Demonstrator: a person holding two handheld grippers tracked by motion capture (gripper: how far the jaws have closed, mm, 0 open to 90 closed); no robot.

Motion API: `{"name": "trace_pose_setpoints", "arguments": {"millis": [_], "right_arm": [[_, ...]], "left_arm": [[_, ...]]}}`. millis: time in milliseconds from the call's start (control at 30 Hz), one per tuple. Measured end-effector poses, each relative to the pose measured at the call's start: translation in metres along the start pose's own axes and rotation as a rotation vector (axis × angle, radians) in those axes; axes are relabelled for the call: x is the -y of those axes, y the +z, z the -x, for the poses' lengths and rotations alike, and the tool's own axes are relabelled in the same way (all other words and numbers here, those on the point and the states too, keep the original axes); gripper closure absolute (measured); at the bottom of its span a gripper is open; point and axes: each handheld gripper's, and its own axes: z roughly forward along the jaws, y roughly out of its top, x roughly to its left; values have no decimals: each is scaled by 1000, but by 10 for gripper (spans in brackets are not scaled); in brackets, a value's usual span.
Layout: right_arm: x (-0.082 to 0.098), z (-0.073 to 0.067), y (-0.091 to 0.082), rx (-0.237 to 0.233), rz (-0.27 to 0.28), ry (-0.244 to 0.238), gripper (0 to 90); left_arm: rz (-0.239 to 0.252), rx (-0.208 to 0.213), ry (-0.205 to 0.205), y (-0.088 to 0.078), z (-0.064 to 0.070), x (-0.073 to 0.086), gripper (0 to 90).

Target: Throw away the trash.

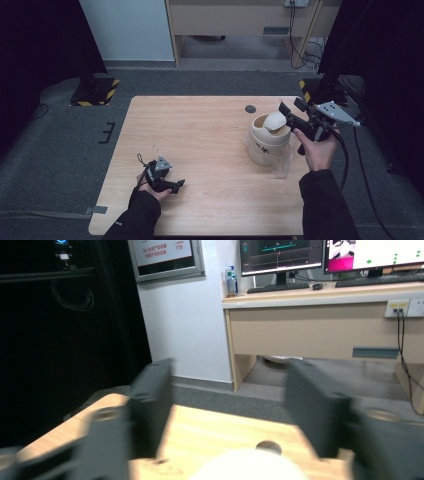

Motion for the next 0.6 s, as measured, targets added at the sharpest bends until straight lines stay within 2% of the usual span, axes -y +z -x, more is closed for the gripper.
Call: {"name": "trace_pose_setpoints", "arguments": {"millis": [33,67,100,200,233,267,300,367,433,467,600], "right_arm": [[8,2,-10,-1,-16,-9,249],[8,2,-10,-1,-16,-9,249],[17,3,-19,2,-43,-15,203],[27,5,-28,13,-64,-23,184],[39,7,-35,21,-93,-21,163],[39,7,-35,21,-93,-21,163],[51,10,-41,23,-132,-23,155],[58,12,-44,27,-147,-21,147],[72,16,-47,24,-182,-7,141],[88,22,-50,18,-230,13,139],[118,33,-54,36,-306,4,152]], "left_arm": [[-4,-2,-3,0,-1,1,164],[-4,-2,-3,0,-1,1,162],[-12,-1,-3,1,-1,1,160],[-18,-1,-1,1,-1,2,160],[-22,-1,0,2,-1,2,159],[-24,-2,0,2,-1,2,159],[-26,-3,-1,2,-2,3,156],[-28,-4,-7,2,-3,4,153],[-31,-3,-10,2,-4,4,148],[-30,-3,-14,2,-5,5,135],[-34,-6,-18,1,-9,7,127]]}}
